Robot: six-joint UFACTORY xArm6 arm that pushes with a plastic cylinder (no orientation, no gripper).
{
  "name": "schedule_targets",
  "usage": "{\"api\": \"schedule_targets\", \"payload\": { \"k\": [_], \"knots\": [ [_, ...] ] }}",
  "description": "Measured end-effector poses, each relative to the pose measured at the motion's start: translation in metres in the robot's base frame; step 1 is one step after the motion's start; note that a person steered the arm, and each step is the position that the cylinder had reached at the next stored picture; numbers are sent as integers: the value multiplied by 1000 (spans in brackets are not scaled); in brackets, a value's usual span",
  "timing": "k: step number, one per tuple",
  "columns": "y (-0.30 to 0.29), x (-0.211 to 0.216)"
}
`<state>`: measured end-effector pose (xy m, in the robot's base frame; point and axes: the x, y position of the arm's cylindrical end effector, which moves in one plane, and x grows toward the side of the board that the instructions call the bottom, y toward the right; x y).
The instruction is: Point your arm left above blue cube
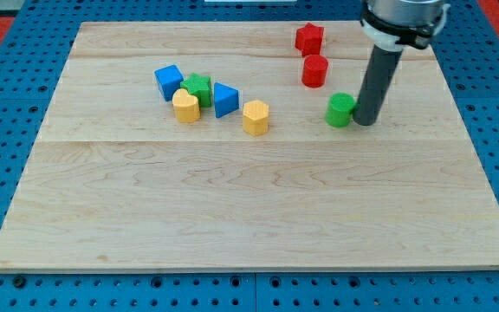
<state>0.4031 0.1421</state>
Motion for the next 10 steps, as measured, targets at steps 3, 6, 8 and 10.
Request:
{"api": "schedule_targets", "payload": {
  "k": [3,6,8,10],
  "knots": [
    [-45,66],
    [-308,62],
    [-329,-64],
    [-210,-102]
  ]
}}
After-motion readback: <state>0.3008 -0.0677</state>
